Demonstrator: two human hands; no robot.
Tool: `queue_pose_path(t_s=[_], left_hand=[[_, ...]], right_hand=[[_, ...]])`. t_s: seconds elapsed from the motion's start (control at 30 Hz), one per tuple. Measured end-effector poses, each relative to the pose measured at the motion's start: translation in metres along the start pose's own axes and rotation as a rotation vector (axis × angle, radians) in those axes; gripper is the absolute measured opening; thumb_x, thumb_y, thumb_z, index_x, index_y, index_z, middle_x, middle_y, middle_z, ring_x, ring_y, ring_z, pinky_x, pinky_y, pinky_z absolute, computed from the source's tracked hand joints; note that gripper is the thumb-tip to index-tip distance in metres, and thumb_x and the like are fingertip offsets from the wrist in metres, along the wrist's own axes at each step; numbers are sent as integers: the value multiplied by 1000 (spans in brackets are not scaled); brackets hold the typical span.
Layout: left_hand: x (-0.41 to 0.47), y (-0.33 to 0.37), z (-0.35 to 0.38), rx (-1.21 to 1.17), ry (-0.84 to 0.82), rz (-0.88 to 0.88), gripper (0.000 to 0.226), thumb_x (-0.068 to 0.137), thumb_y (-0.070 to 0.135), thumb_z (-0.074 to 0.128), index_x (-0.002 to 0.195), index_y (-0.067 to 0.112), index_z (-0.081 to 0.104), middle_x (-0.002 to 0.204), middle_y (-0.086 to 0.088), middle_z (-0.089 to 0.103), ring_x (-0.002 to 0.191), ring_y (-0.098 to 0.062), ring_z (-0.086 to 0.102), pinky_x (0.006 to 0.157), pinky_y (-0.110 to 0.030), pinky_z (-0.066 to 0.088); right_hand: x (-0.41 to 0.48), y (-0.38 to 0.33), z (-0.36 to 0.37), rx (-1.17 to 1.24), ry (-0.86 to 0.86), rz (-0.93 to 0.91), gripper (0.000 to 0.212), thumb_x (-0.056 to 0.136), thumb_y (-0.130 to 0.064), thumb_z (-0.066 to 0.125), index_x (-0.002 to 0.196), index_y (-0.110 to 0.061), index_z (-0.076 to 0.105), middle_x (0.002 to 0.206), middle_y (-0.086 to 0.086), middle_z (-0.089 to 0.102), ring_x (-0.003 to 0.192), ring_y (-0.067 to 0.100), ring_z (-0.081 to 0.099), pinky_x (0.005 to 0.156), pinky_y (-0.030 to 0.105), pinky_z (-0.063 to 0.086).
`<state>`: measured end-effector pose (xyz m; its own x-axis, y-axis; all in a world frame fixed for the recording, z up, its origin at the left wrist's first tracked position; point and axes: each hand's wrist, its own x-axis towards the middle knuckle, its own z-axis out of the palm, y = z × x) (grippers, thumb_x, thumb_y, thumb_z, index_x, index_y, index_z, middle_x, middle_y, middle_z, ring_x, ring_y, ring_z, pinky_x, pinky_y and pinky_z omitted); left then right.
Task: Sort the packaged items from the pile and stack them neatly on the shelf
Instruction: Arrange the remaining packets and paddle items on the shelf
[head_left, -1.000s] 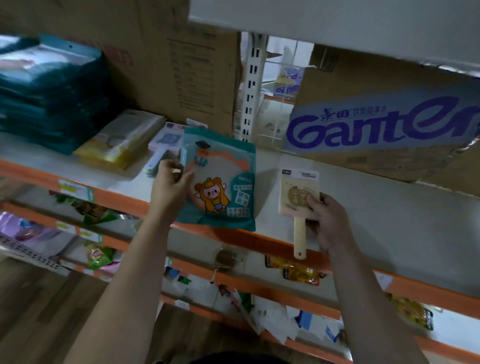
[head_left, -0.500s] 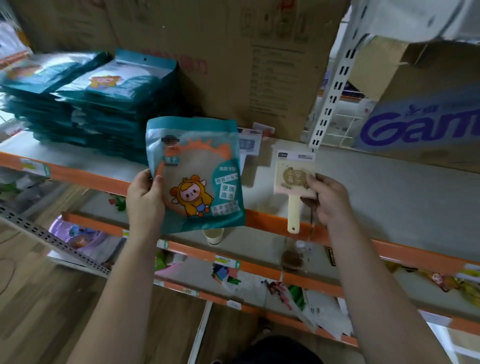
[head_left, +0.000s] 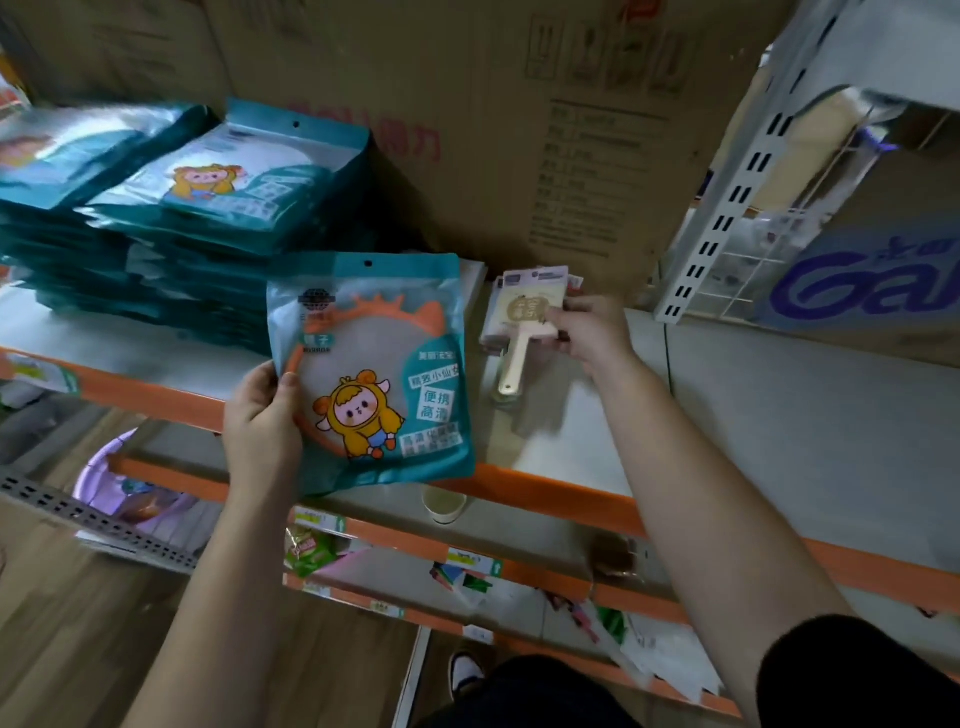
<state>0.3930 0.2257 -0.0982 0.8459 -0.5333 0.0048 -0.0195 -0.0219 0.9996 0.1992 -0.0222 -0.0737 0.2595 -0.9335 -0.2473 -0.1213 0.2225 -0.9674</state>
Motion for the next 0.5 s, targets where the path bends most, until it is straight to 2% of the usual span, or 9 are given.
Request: queue_pose_path(t_s=[0.1, 0.2, 0.33, 0.4, 0.5], left_hand=[[8, -4, 1, -3, -15, 2, 19, 102, 13, 45, 112, 10, 61, 99, -11, 67, 92, -29, 63, 85, -49, 54], [13, -4, 3, -1, -35, 16, 20, 102, 12, 44, 115, 8, 60, 95, -6, 66, 90, -26, 62, 77, -37, 54], [18, -6, 4, -8, -64, 30, 20, 102, 12, 45, 115, 10, 60, 97, -5, 67, 91, -25, 63, 81, -40, 54], [17, -5, 7, -15, -70, 36, 20, 102, 10, 44, 107, 15, 63, 96, -4, 67, 89, -22, 64, 80, -37, 54], [15, -2, 14, -33, -71, 34, 23, 102, 7, 43, 103, 19, 62, 95, -2, 66, 85, -15, 63, 72, -24, 55]], right_hand=[[10, 1, 7, -171, 62, -17, 22, 88, -3, 67, 111, -1, 68, 103, 7, 68, 75, 15, 67, 62, 29, 60], [17, 4, 6, -337, 84, -56, 24, 86, -9, 71, 110, -6, 71, 99, 2, 69, 76, 15, 68, 72, 36, 61], [18, 9, 4, -475, 102, -130, 22, 82, -17, 75, 103, -11, 75, 102, 5, 74, 86, 20, 70, 79, 42, 59], [18, 10, 5, -542, 98, -156, 23, 82, -22, 76, 103, -14, 75, 103, 3, 75, 90, 18, 70, 80, 42, 59], [17, 9, 3, -619, 89, -182, 25, 81, -26, 76, 105, -18, 74, 104, -1, 74, 93, 13, 68, 84, 38, 57]])
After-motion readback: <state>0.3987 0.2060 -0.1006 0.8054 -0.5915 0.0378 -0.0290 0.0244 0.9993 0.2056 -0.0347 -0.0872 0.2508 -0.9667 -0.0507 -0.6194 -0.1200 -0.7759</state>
